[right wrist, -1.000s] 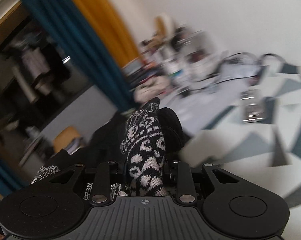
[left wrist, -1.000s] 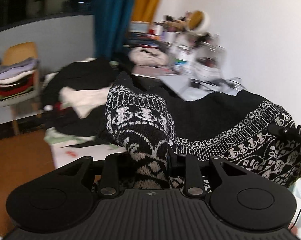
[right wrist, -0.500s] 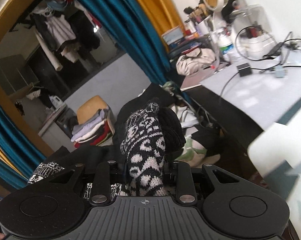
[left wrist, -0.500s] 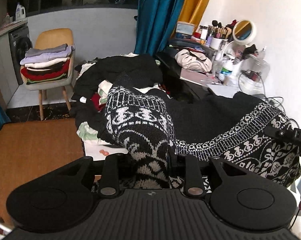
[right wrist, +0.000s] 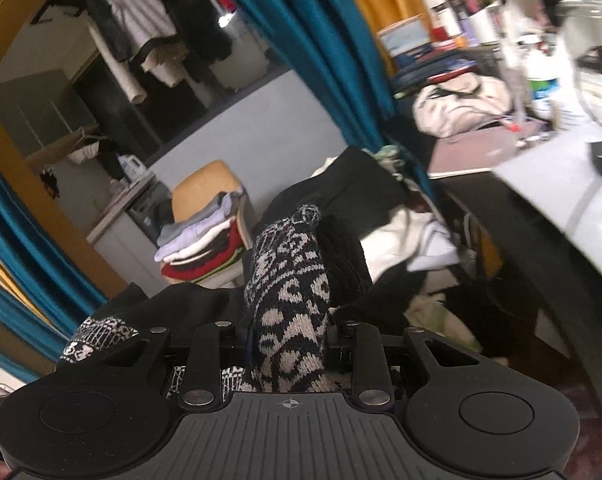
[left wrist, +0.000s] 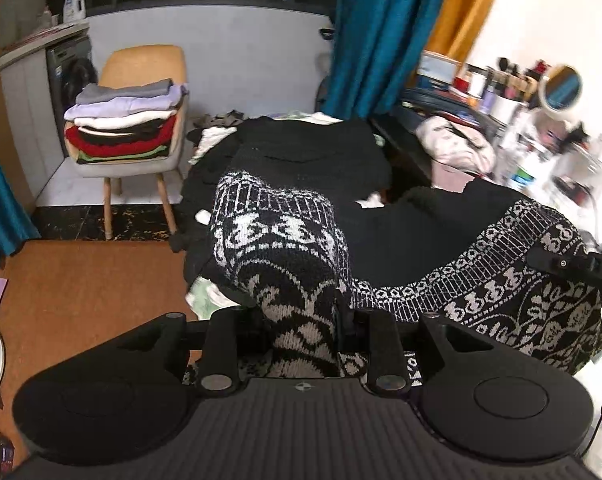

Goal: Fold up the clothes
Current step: 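Lift the folded sweater with both grippers and carry it to the chair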

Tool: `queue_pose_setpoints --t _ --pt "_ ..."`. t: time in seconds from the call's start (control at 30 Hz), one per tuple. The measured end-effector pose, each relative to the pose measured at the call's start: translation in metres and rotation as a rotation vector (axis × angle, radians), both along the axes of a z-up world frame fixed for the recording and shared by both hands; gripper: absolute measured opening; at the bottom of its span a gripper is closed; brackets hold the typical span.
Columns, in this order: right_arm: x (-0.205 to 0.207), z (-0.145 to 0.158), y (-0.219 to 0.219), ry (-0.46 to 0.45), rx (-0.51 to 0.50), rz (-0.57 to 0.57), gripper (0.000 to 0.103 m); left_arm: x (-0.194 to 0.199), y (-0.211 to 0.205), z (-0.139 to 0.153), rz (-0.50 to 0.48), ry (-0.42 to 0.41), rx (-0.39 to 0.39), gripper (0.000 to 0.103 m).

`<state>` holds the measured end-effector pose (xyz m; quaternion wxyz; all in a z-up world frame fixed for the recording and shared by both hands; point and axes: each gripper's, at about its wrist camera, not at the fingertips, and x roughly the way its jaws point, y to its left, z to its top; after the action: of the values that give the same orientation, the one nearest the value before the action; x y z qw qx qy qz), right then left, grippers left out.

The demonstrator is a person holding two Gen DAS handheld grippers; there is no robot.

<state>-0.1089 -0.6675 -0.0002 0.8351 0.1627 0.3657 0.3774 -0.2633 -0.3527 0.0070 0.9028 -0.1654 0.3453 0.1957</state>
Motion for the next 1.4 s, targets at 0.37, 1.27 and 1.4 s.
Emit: queue_pose_setpoints --t 0.37,1.27,1.4 --pt "0.035 -0.02 0.222 0.049 -0.056 -0.047 0.025 0.034 0.223 -0.016 -0.053 0.017 -0.016 0.028" --pt "0.221 -0.051 0.718 0.092 0.031 0.091 0.025 0.2 0.666 -0.021 0.155 0.078 0.045 0.028" --pt "0.287 -0.034 0.796 0.084 0.03 0.153 0.025 0.242 0.731 -0.01 0.181 0.066 0.054 0.028"
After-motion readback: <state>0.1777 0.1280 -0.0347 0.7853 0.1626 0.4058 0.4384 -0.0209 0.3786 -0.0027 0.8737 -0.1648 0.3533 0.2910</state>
